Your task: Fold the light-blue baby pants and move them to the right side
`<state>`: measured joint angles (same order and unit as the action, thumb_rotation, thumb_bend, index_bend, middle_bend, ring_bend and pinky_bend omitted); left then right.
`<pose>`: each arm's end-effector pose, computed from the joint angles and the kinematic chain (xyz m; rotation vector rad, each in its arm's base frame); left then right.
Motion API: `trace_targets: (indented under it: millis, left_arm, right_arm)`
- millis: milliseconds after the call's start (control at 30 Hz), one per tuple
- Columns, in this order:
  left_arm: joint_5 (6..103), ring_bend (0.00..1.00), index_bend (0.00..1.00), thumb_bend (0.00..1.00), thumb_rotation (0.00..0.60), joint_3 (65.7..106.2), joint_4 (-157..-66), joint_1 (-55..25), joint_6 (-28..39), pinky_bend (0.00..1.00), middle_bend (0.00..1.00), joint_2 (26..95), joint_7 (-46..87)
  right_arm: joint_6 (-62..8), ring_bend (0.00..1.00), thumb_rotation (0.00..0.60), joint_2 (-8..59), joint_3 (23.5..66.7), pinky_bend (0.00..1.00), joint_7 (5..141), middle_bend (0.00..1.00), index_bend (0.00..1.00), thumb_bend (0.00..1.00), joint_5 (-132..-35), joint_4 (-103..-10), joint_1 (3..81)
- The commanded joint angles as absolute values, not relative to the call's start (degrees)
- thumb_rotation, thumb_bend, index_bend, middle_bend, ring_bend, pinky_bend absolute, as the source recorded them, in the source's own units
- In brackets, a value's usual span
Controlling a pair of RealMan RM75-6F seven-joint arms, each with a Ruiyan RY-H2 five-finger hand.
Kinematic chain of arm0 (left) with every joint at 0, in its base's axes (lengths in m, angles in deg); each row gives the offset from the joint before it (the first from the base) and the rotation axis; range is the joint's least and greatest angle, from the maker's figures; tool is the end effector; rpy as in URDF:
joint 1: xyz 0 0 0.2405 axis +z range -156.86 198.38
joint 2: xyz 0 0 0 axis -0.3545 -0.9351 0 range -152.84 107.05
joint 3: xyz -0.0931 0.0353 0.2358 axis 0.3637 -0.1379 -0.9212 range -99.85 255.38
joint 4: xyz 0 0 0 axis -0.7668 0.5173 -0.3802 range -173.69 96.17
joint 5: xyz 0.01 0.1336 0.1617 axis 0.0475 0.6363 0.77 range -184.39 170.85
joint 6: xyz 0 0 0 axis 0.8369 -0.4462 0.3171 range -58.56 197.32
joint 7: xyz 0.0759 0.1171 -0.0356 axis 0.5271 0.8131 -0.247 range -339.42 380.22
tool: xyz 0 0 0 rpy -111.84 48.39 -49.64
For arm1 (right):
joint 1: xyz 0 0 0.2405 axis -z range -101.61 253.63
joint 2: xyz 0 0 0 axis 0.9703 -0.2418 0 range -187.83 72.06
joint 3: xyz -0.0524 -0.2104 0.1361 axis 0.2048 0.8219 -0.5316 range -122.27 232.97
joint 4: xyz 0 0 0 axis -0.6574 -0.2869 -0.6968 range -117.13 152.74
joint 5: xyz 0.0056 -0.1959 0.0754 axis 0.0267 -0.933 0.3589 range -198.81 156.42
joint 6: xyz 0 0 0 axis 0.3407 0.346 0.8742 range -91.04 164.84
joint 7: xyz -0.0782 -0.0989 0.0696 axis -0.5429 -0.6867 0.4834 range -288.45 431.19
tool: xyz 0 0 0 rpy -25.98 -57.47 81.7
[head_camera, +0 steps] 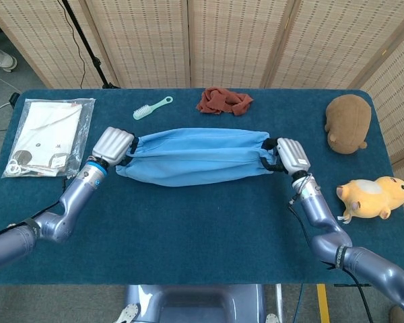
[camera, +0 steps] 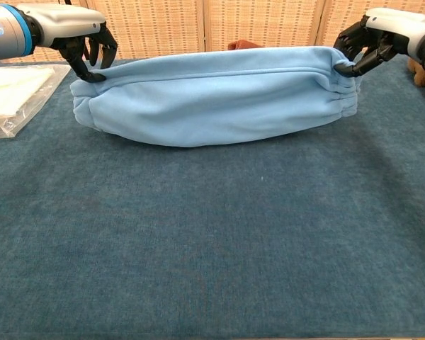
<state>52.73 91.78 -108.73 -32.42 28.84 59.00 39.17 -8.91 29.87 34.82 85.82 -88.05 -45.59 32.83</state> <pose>-0.1472 0.4419 0.0450 -1.8756 -0.7417 -0.7397 -0.1972 -0.4317 0.0480 1.4865 -1.2589 1.1590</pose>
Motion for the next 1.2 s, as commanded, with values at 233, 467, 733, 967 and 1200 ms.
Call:
trace_targets:
  millis: [233, 467, 733, 967, 1200]
  left_arm:
    - [48.4, 0.46, 0.66, 0.5, 0.6, 91.6, -101.3, -35.5, 30.9, 0.52, 0.5, 62.5, 41.1]
    - [46.7, 0.46, 0.66, 0.5, 0.6, 91.7, -97.6, -37.7, 32.6, 0.52, 0.5, 64.6, 41.3]
    - [41.4, 0.46, 0.66, 0.5, 0.6, 92.5, -91.3, -40.7, 36.1, 0.52, 0.5, 67.4, 42.3]
    - [40.4, 0.46, 0.66, 0.5, 0.6, 92.3, -86.8, -42.3, 36.1, 0.52, 0.5, 70.2, 43.1]
    - [38.8, 0.45, 0.65, 0.5, 0.6, 92.5, -81.8, -44.1, 37.8, 0.52, 0.5, 73.2, 43.9]
  right_arm:
    - [-3.3, 0.41, 0.6, 33.7, 34.0, 0.46, 88.6, 0.53, 0.62, 0.59, -87.1, -35.0, 27.5]
    - [-0.6, 0.41, 0.6, 36.2, 34.1, 0.46, 88.9, 0.53, 0.62, 0.59, -87.7, -27.3, 23.9]
    - [3.8, 0.41, 0.6, 39.6, 33.6, 0.46, 91.7, 0.53, 0.62, 0.59, -86.8, -18.7, 20.5]
    - [5.6, 0.41, 0.6, 42.1, 34.2, 0.46, 94.3, 0.53, 0.62, 0.59, -87.7, -13.2, 19.2]
    - [7.4, 0.41, 0.6, 44.9, 34.1, 0.46, 97.2, 0.53, 0.62, 0.59, -88.1, -7.2, 17.4]
